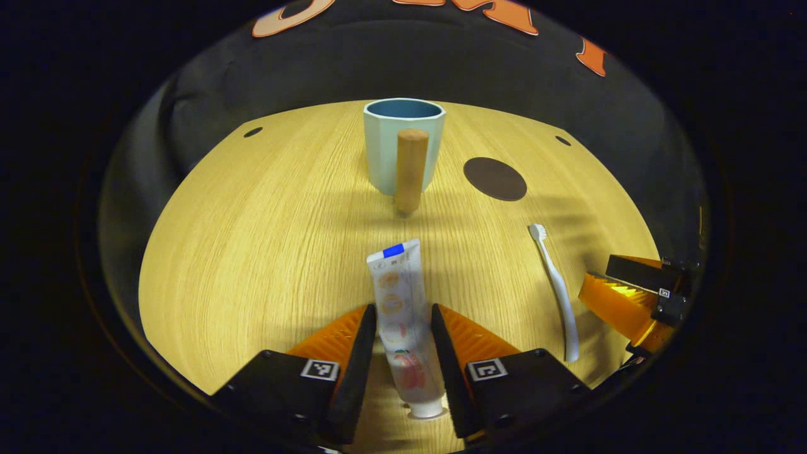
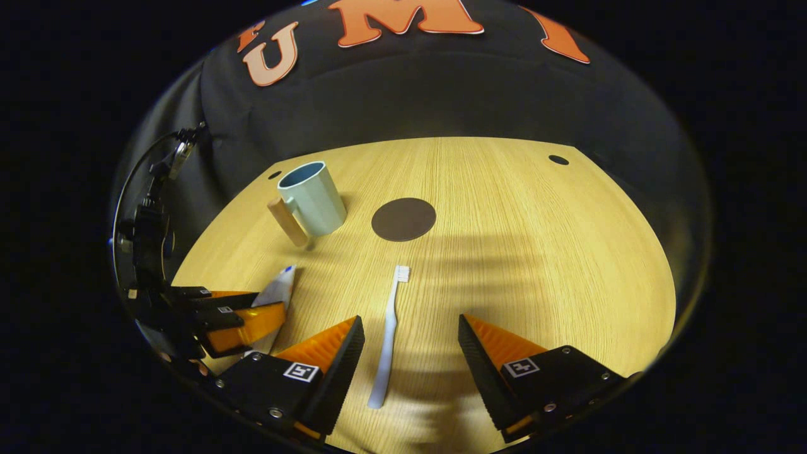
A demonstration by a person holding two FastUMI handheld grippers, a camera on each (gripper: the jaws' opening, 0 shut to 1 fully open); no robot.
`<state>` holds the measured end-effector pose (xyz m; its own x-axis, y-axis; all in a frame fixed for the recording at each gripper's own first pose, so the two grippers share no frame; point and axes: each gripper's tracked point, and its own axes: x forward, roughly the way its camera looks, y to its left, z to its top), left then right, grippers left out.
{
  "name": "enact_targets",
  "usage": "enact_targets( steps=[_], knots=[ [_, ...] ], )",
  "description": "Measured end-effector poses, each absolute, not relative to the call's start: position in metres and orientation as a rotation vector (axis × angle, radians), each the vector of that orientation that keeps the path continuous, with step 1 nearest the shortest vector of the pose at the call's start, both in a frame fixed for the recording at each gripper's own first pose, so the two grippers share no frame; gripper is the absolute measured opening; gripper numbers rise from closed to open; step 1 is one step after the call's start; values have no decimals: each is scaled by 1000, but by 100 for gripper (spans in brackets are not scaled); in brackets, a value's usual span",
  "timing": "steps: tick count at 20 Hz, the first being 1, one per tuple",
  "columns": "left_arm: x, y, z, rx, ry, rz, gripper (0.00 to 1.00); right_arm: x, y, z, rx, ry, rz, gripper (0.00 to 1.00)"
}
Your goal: Put the toothbrush and toothpaste on the desktop into the cup, then pick up the cup and place it on the coaster on the desktop.
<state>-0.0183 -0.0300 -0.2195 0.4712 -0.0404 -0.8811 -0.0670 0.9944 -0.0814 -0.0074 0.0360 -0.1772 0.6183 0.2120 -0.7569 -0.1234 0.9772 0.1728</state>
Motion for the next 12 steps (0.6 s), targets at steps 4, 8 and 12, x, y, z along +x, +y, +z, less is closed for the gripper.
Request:
enact_targets(
  steps=[4, 8, 12],
  knots=[
    [-23, -32, -211, -153, 1099, 13, 43, -8, 38, -178, 107, 910, 203, 90],
    [-18, -41, -220, -213, 1093, -25, 25, -8, 43, -181, 117, 945, 209, 85],
    [-21, -38, -213, -268, 1087, -33, 19, -10, 49, -187, 99, 994, 228, 76]
  ],
)
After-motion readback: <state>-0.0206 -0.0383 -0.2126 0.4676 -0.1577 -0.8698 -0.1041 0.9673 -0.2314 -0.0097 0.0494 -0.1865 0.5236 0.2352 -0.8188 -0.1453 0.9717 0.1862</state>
